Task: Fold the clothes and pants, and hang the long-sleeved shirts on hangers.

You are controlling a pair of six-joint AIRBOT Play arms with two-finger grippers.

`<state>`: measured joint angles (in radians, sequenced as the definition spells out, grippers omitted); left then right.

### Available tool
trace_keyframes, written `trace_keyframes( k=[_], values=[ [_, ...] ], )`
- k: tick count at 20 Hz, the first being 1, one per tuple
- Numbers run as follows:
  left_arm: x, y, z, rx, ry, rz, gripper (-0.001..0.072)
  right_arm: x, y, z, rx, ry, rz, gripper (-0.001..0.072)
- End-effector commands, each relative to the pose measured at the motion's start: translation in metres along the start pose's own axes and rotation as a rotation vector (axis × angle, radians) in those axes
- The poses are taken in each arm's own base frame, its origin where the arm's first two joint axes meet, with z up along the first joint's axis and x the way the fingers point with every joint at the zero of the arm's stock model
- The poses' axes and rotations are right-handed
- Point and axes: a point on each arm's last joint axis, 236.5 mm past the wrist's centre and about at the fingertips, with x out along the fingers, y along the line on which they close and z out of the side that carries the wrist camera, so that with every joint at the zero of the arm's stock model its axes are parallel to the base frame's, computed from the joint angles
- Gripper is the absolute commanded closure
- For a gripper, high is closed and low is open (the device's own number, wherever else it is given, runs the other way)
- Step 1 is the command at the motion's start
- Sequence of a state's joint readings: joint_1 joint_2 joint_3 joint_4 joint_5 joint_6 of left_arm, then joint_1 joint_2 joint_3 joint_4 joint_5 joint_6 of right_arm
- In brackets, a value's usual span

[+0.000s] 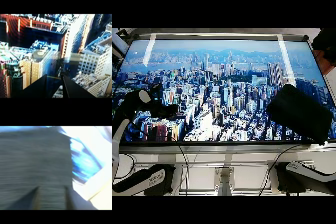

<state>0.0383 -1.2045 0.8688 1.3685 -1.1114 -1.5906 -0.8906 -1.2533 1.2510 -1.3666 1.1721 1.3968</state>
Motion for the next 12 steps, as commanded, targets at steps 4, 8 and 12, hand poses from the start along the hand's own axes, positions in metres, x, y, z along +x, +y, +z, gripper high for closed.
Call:
trace_keyframes(
  k=[4, 8, 12],
  values=[
    [0.000, 0.000, 0.000, -0.001, -0.001, 0.000, 0.0481, -0.016, 0.173, -0.076, -0.397, 0.142, 0.276, 0.0689],
    [0.000, 0.000, 0.000, -0.001, -0.001, 0.000, 0.0482, 0.006, 0.241, -0.168, -0.608, 0.282, 0.318, 0.0689],
    [0.000, 0.000, 0.000, -0.001, -0.001, 0.000, 0.0481, 0.017, 0.278, -0.233, -0.784, 0.311, 0.333, 0.0689]
  ],
)
